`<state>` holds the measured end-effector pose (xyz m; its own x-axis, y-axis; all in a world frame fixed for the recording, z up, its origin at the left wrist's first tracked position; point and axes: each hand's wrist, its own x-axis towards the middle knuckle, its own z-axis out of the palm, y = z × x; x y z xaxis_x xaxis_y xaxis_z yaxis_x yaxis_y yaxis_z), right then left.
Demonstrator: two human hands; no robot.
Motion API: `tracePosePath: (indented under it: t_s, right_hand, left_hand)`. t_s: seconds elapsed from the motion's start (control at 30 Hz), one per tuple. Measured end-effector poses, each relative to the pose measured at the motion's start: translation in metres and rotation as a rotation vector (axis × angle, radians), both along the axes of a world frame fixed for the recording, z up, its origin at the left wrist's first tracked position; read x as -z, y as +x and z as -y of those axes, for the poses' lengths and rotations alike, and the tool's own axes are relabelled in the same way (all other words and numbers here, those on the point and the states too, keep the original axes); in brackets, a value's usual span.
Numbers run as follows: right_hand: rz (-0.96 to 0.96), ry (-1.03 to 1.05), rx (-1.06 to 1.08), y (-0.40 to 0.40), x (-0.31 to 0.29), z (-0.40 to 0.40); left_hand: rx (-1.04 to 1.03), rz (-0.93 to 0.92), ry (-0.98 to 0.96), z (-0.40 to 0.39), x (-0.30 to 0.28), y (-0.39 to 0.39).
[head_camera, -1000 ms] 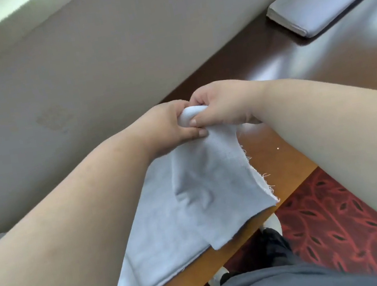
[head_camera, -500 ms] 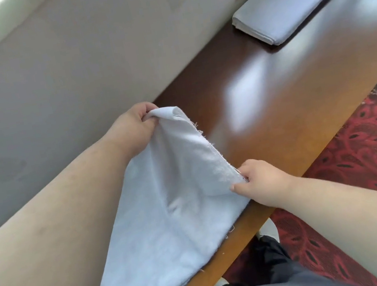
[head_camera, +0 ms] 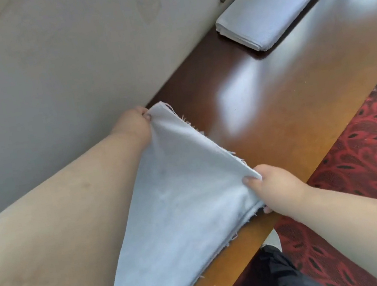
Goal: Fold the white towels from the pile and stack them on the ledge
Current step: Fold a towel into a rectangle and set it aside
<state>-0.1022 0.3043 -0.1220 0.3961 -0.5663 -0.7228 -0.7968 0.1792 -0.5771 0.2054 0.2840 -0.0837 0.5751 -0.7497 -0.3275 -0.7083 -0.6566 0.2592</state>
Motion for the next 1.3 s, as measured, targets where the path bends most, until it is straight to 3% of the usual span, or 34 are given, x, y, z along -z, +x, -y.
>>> tracePosePath:
  t_s: [0.13,0.27,0.37,0.47,0.57,0.67,0.77,0.9,1.1,1.2,1.3]
  right_hand:
    - [-0.008,-0.111,0.052,-0.005,0.013,0.019]
    - [-0.184,-0.214,-0.065,-0.008,0.013,0.020]
    - [-0.289,-0.544,-0.324,0.001,0.007,0.017]
    - [-0.115,-0.755,-0.639,0.028,-0.009,0.011]
    - [-0.017,-0.674,-0.964,0.066,-0.020,-0.008]
    - [-0.214,-0.550,-1.251,0.100,-0.026,-0.043]
    - [-0.372,-0.636,-1.363,0.143,-0.029,-0.080]
    - [-0.111,-0.688,-1.509,0.200,-0.026,-0.146]
    - [-0.391,-0.717,-1.773,0.276,-0.018,-0.233]
    - [-0.193,-0.686,-1.716,0.322,-0.023,-0.277]
    - [0.049,-0.660,-1.633,0.365,-0.028,-0.321]
  left_hand:
    - [-0.038,-0.217,-0.050,0.014,0.027,-0.014]
    - [-0.038,-0.278,-0.034,-0.027,0.050,-0.065]
    - [-0.026,-0.116,0.000,-0.079,0.053,-0.107]
    - [-0.113,-0.114,0.032,-0.132,0.048,-0.121]
    - [-0.281,-0.254,0.092,-0.180,0.034,-0.097]
    - [-0.375,-0.320,0.229,-0.243,0.011,-0.061]
    - [-0.473,-0.344,0.294,-0.315,-0.001,-0.045]
    - [-0.547,-0.303,0.309,-0.397,0.011,-0.054]
    - [-0.501,-0.313,0.134,-0.473,0.031,-0.089]
    - [-0.689,-0.182,-0.062,-0.498,0.035,-0.081]
    - [-0.979,-0.037,-0.087,-0.532,0.042,-0.068]
